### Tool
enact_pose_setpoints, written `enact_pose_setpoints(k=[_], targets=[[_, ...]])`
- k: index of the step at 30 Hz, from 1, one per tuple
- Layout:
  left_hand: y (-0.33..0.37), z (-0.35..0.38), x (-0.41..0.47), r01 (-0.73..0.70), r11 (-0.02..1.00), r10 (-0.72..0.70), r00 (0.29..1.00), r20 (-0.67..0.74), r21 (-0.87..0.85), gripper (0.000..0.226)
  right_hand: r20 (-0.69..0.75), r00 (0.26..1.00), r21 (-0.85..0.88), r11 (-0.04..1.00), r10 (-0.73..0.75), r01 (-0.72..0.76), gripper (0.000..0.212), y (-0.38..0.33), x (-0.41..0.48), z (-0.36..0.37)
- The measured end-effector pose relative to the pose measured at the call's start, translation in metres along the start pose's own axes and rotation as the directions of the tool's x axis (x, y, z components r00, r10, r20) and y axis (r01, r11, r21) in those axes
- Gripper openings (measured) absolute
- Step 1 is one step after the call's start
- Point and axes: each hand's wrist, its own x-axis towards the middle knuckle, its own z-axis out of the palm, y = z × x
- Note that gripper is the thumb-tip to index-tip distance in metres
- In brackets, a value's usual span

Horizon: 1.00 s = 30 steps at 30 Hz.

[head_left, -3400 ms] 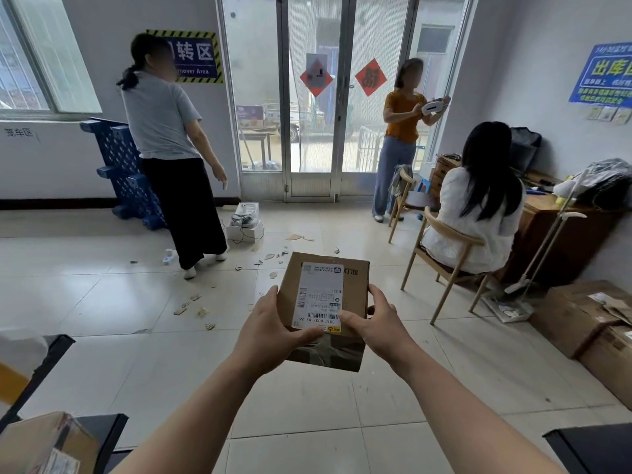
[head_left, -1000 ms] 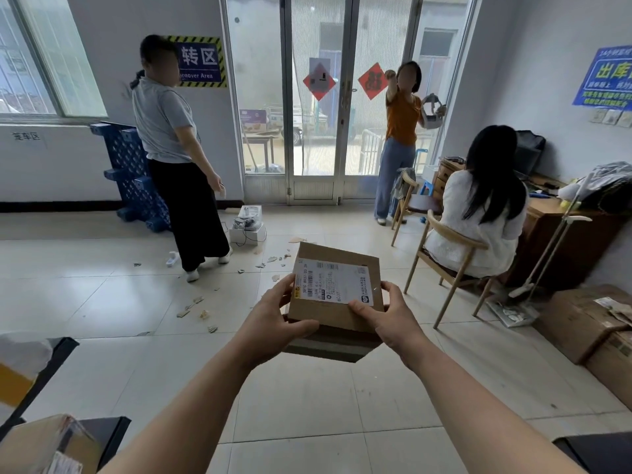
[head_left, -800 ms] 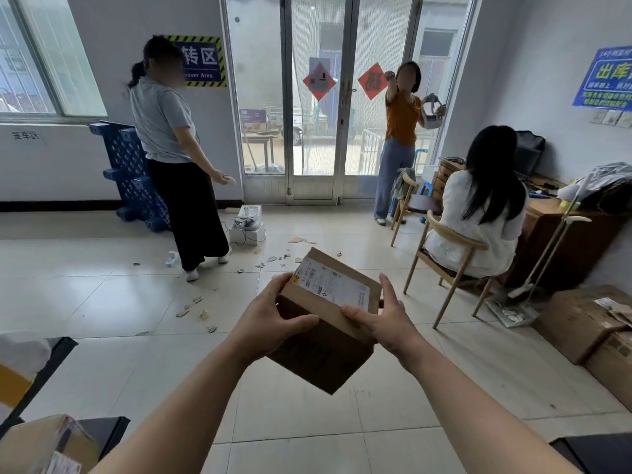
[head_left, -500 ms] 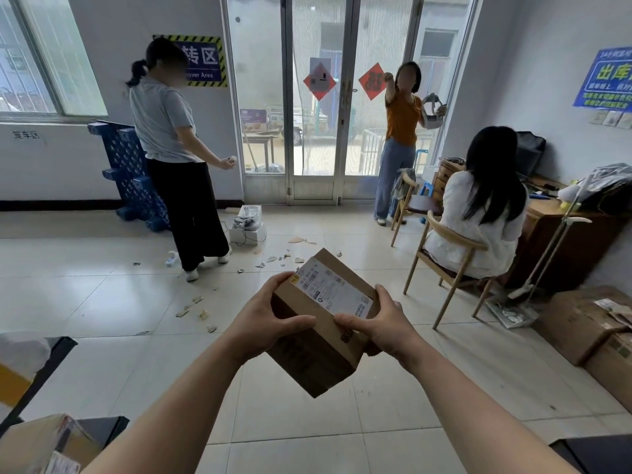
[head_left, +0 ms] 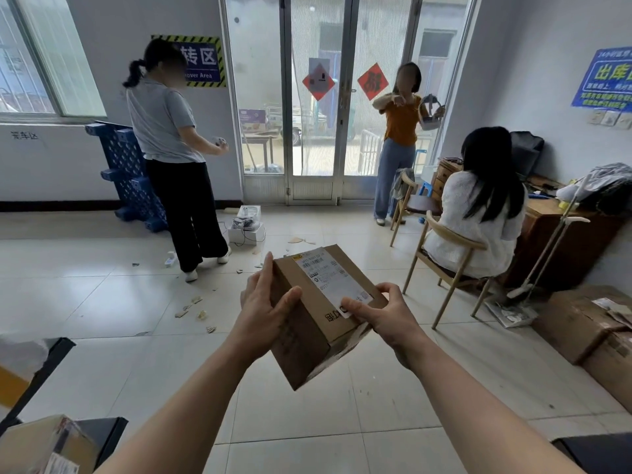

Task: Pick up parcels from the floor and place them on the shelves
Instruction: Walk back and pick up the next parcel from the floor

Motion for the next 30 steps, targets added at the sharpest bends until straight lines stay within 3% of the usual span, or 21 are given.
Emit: enact_pose_setpoints(k=[7, 14, 18, 22, 26, 30], targets=[[0.006, 0.007, 0.001, -0.025, 0.999, 0.025, 1.000, -0.008, -0.025, 0.060, -0.001, 0.998, -0.091, 0.994, -0.064, 0.064, 0.070, -0.005, -0.005, 0.008], [0.004, 0.004, -0.005, 0.016, 0.999, -0.018, 0.997, -0.072, -0.035, 0.044, -0.008, 0.998, -0.155, 0.986, -0.064, 0.062, 0.086, -0.001, -0.003, 0.013], [0.001, 0.001, -0.006, 0.051, 0.999, -0.052, 0.998, -0.036, -0.015, 0.045, 0.020, 0.998, -0.196, 0.978, -0.066, 0.068, 0.093, 0.003, -0.006, 0.018], [0.001, -0.001, -0.005, 0.076, 0.992, -0.073, 0.997, 0.030, -0.099, 0.052, 0.056, 0.992, -0.238, 0.964, -0.110, 0.120, 0.079, 0.002, -0.012, 0.025], [-0.001, -0.008, -0.009, 0.100, 0.990, -0.087, 0.988, 0.129, -0.097, 0.067, 0.076, 0.991, -0.312, 0.941, -0.109, 0.128, 0.106, 0.004, -0.016, 0.026], [-0.004, -0.011, -0.011, 0.170, 0.968, -0.134, 0.972, 0.193, -0.183, 0.074, 0.083, 0.991, -0.348, 0.928, -0.108, 0.130, 0.101, 0.003, -0.018, 0.027]])
